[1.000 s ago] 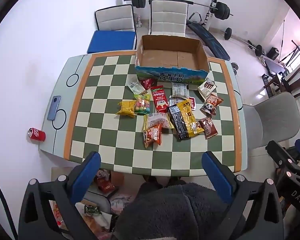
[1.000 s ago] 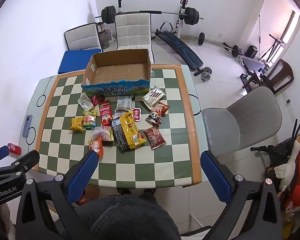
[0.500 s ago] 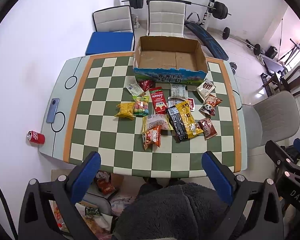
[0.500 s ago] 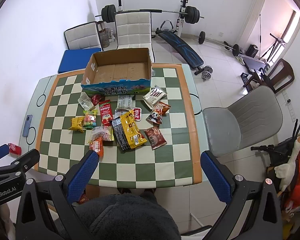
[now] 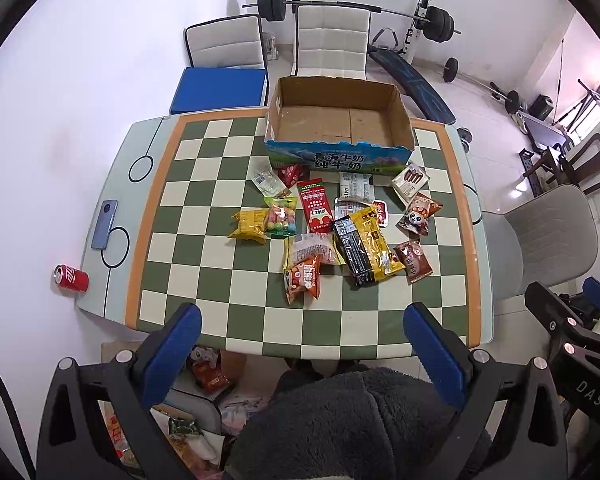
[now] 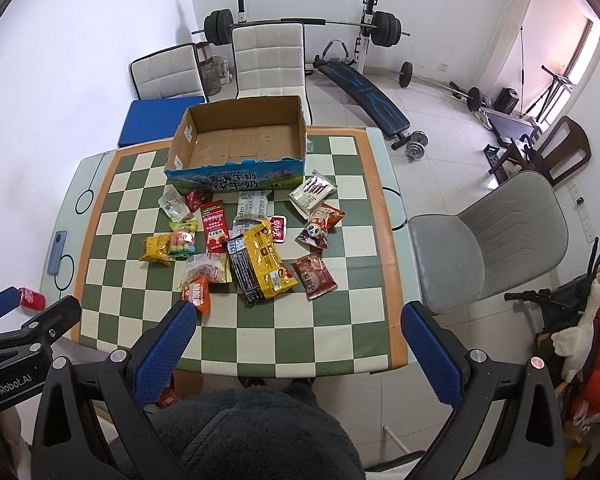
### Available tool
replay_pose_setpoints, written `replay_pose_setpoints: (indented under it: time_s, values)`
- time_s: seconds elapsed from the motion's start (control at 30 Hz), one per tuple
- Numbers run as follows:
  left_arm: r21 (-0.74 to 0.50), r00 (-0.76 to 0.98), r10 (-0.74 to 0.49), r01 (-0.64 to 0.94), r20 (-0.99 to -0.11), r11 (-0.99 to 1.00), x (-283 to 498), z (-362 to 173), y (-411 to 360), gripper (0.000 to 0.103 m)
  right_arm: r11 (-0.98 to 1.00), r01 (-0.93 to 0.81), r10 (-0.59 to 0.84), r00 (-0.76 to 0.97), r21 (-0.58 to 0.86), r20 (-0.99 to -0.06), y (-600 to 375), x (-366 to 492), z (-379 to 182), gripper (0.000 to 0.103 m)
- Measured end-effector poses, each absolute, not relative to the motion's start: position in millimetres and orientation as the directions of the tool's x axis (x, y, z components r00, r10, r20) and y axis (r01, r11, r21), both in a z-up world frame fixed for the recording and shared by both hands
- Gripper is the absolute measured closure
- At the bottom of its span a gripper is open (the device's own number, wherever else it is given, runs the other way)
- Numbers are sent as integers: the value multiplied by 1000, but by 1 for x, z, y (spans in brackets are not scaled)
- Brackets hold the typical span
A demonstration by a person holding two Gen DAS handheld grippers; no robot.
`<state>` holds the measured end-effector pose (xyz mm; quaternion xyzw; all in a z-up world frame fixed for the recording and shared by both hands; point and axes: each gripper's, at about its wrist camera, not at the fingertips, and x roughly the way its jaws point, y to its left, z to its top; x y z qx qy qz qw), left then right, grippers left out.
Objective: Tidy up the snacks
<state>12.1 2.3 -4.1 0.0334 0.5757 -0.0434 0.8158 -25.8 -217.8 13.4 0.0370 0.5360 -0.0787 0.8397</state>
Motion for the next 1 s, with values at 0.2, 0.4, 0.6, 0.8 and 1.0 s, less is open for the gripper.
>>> replay_pose_setpoints:
  time_s: [0.2,0.4,0.6,0.8,1.0]
  values:
    - [4,340,-33,107,-940,994,12,-3,2,0,985,170,-95,419,-24,-903,-213,-23,11,0]
    - [3,348,-34,108,-937,994,9,-1,2,0,985,169,-93,419,-23,-903,-210,-20,13,0]
    - [-1,343,-37,106,-938,994,9,-1,3,0,986,168,-89,421,-19,-903,-212,-21,17,0]
    - [-2,346,-38,105,-938,994,9,0,4,0,986,167,-91,421,-21,-903,-211,-20,16,0]
    - [-3,343,-40,107,-938,994,9,1,4,0,986,166,-89,419,-20,-903,-212,-20,19,0]
